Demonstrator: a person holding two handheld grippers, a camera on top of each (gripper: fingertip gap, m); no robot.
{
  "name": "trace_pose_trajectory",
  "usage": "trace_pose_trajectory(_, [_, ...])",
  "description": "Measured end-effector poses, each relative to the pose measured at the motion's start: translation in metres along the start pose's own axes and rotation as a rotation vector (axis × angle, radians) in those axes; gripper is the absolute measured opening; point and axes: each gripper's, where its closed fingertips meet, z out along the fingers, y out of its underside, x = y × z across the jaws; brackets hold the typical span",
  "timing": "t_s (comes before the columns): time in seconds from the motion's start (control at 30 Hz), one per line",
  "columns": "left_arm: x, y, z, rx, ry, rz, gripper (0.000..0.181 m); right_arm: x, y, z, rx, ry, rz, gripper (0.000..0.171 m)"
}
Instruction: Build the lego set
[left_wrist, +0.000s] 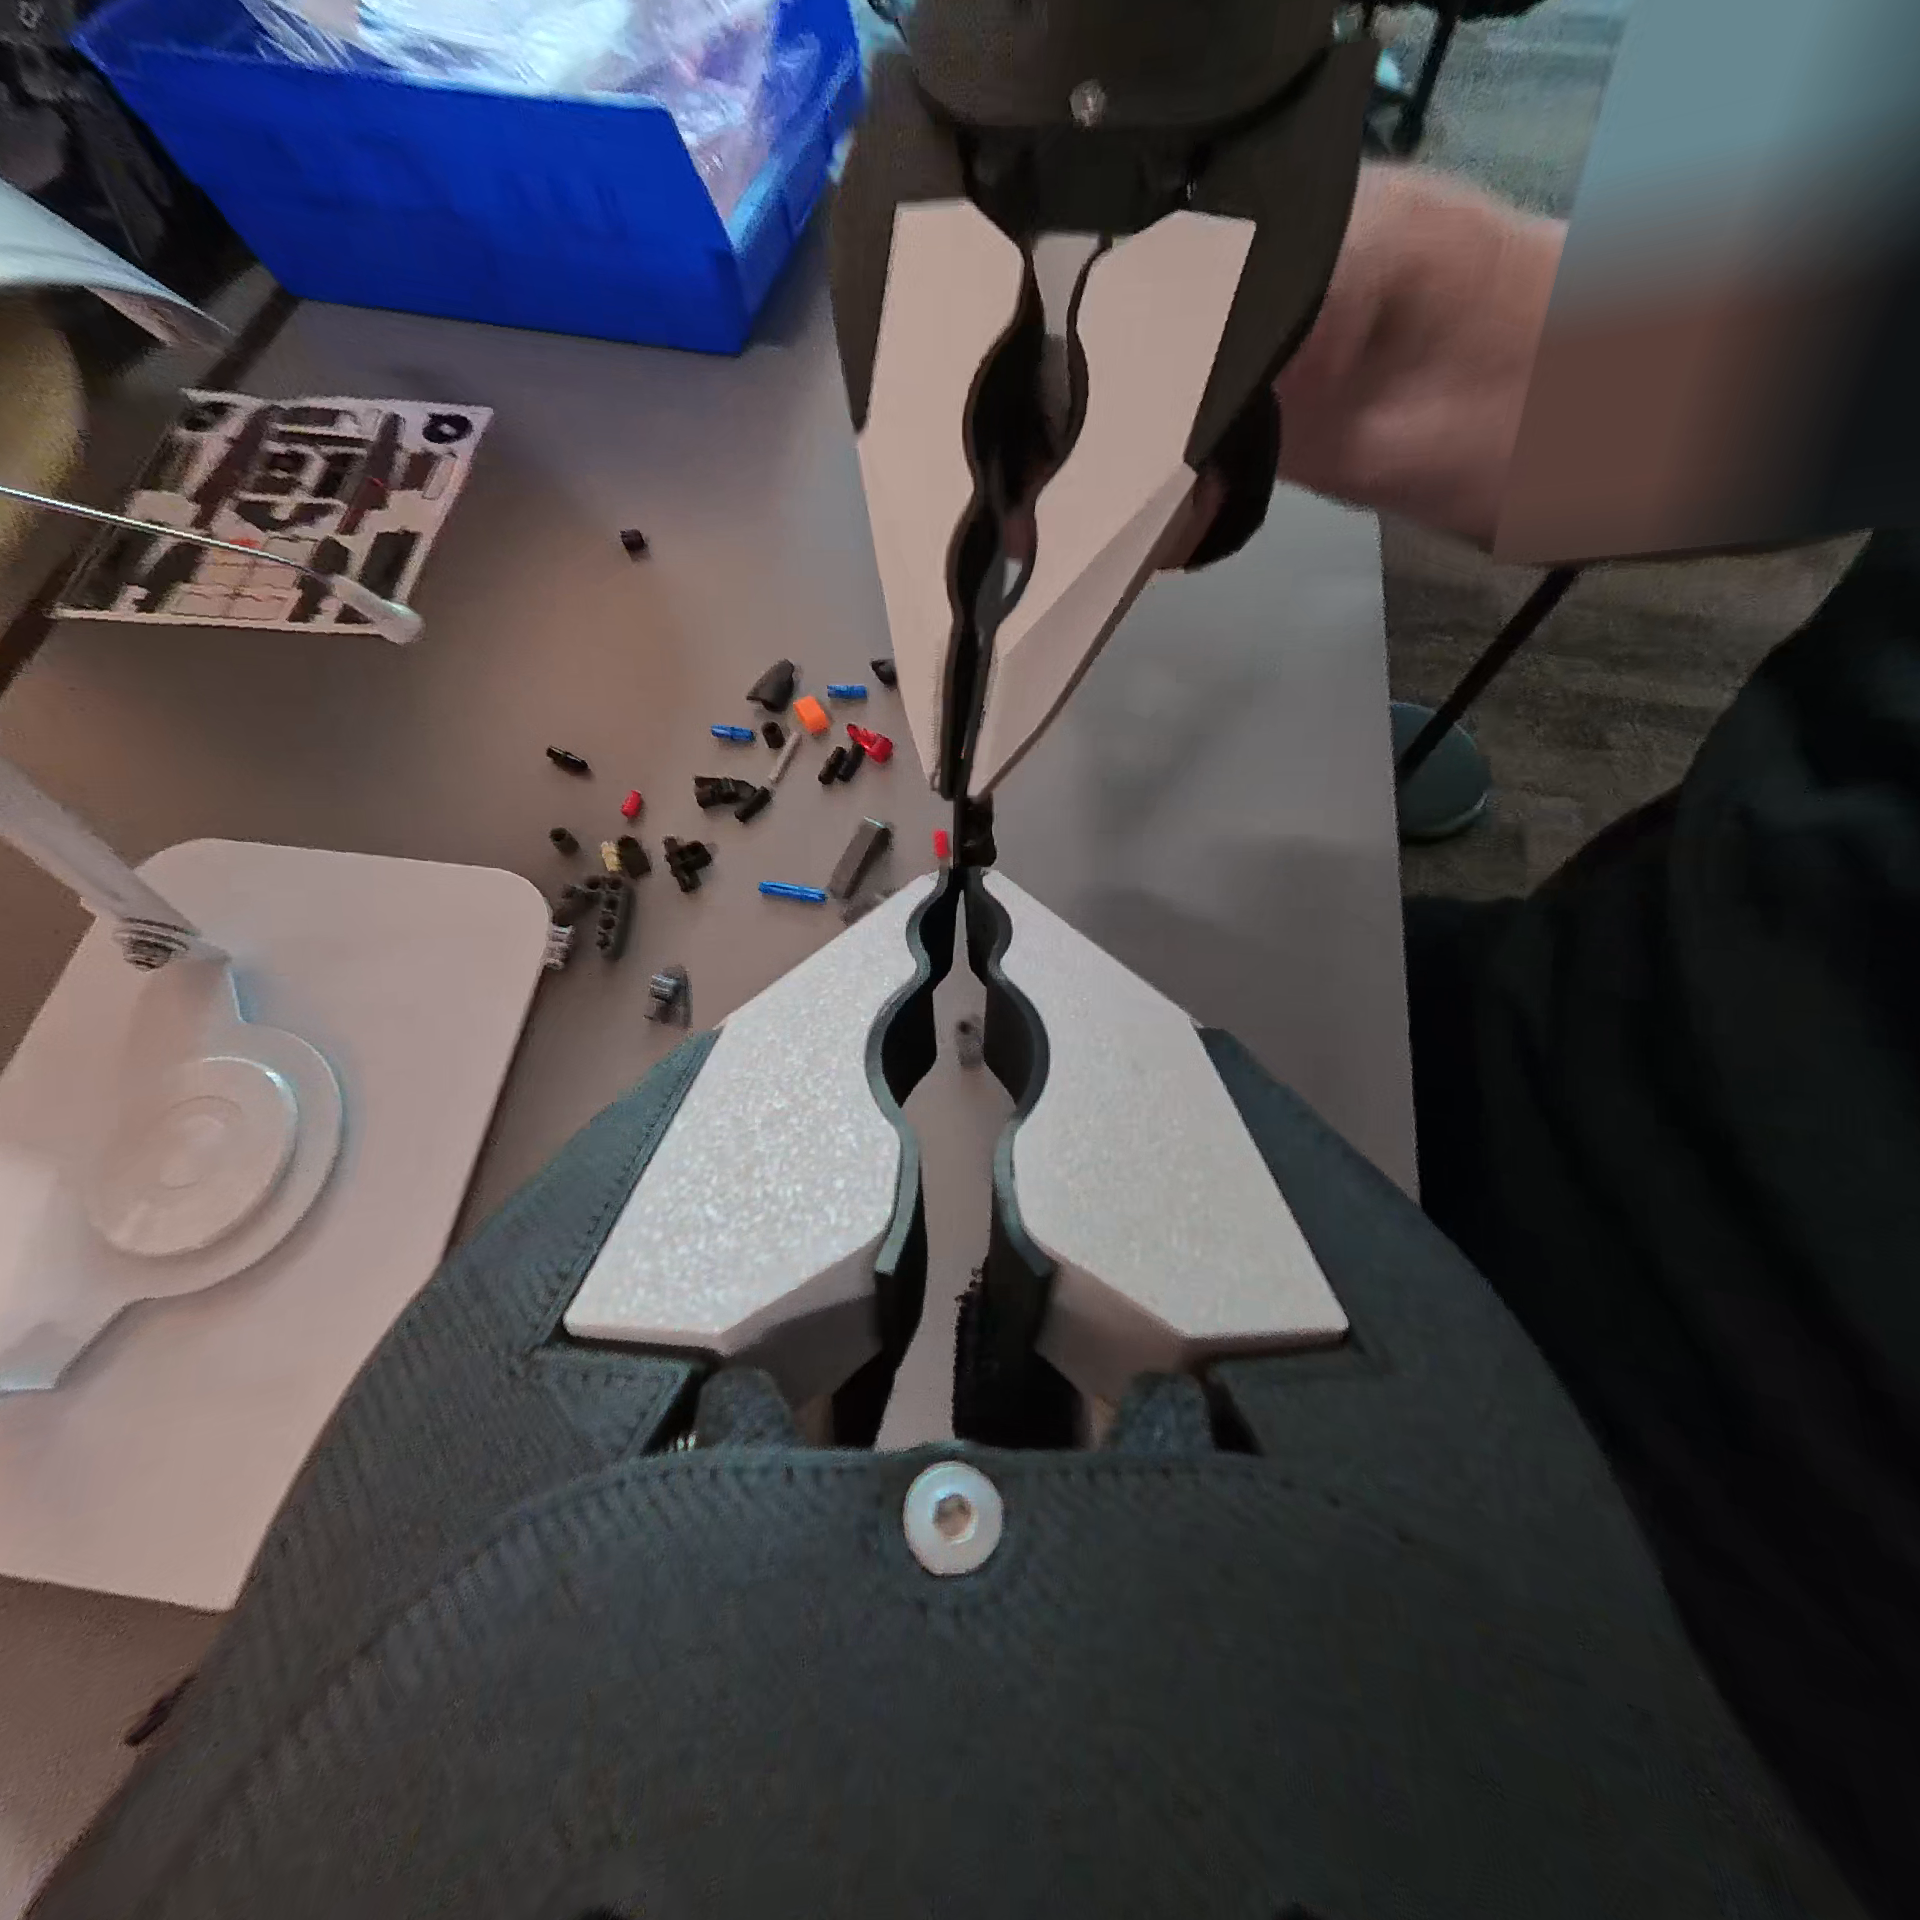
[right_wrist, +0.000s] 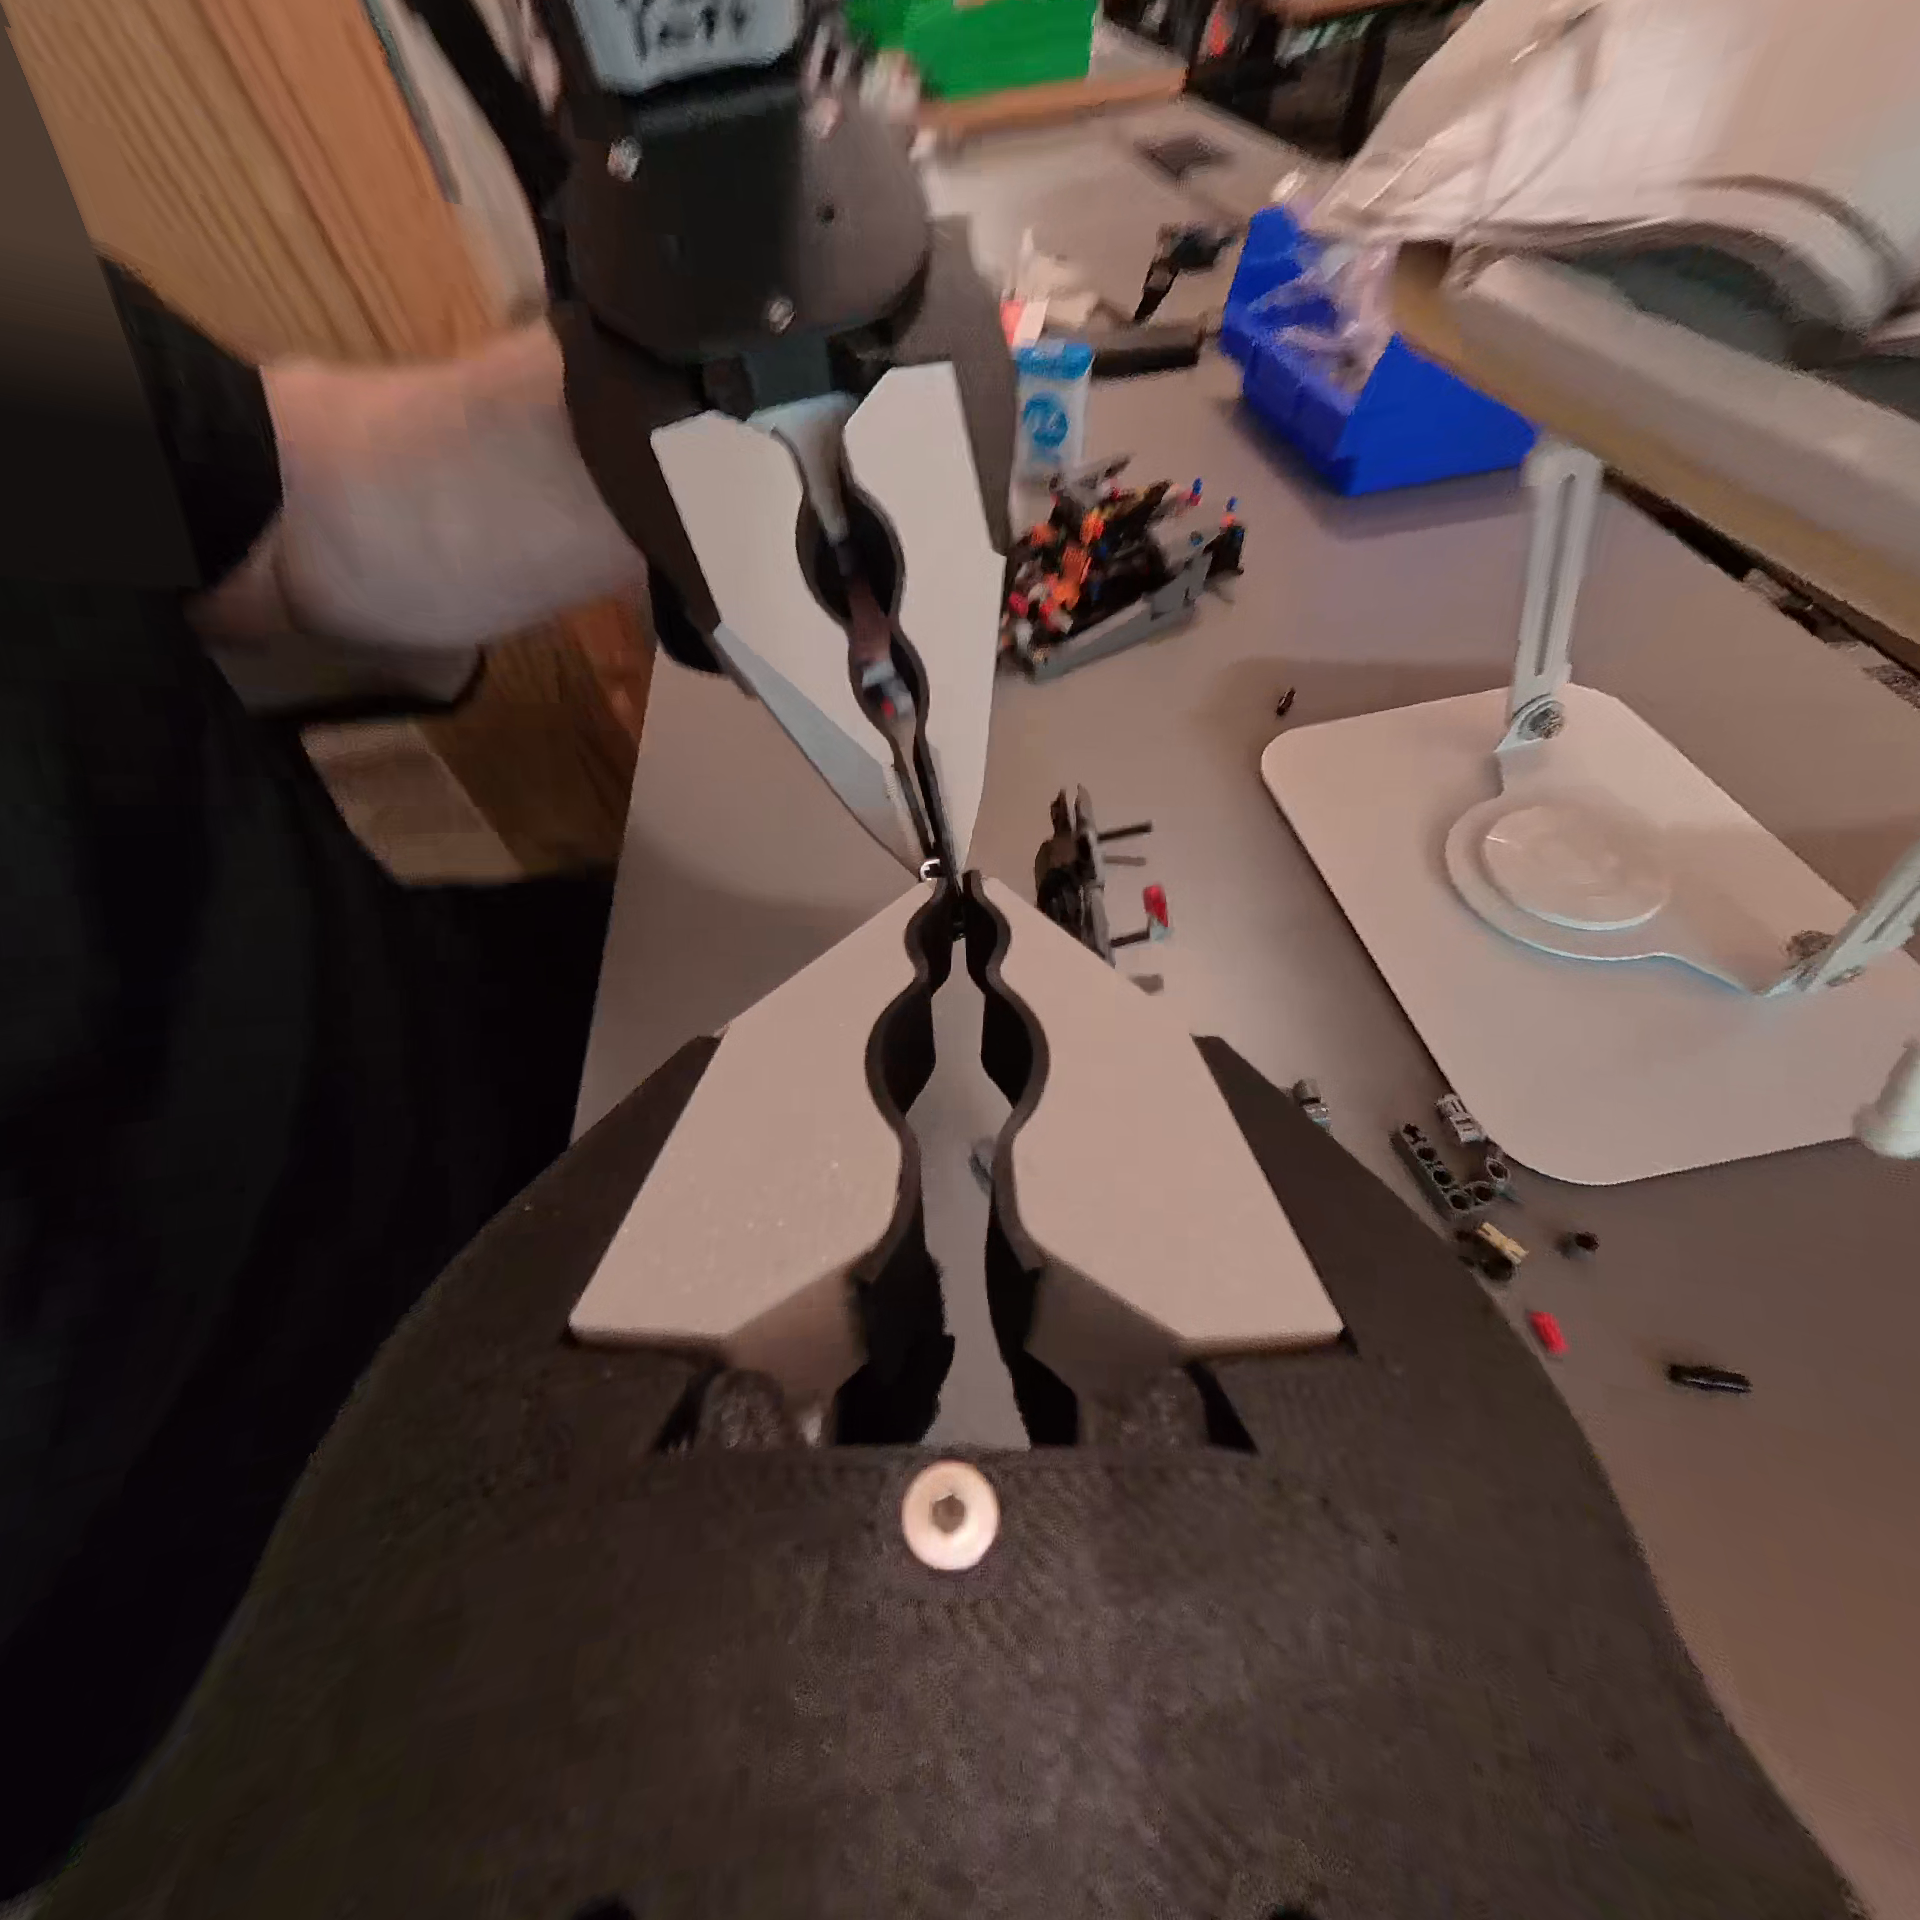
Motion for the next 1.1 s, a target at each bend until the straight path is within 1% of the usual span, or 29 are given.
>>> trace_pose_trajectory(0.07, [-0.012, -0.013, -0.005, 0.065, -0.059, -0.024, 0.002, 0.008, -0.011, -0.007, 0.132, 0.012, 0.104, 0.000])
trace_pose_trajectory(0.17, [-0.027, -0.023, -0.011, 0.132, -0.161, -0.027, 0.005, 0.024, -0.030, -0.027, 0.428, -0.006, 0.347, 0.000])
trace_pose_trajectory(0.23, [-0.027, -0.026, -0.010, 0.148, -0.188, -0.002, 0.008, 0.037, -0.035, -0.041, 0.608, -0.037, 0.522, 0.000])
trace_pose_trajectory(0.3, [-0.027, -0.031, -0.009, 0.173, -0.213, 0.006, 0.009, 0.045, -0.033, -0.046, 0.712, -0.067, 0.642, 0.000])
trace_pose_trajectory(0.43, [-0.029, -0.038, -0.008, 0.215, -0.226, -0.005, 0.007, 0.048, -0.030, -0.044, 0.769, -0.061, 0.708, 0.000])
trace_pose_trajectory(0.53, [-0.033, -0.041, -0.009, 0.229, -0.261, 0.005, 0.007, 0.047, -0.033, -0.044, 0.785, -0.065, 0.717, 0.000])
trace_pose_trajectory(0.77, [-0.040, -0.052, -0.014, 0.295, -0.307, -0.010, 0.009, 0.048, -0.038, -0.045, 0.800, -0.076, 0.734, 0.000])
trace_pose_trajectory(1.1, [-0.045, -0.058, -0.012, 0.333, -0.325, -0.023, 0.010, 0.046, -0.039, -0.043, 0.818, -0.092, 0.743, 0.000])
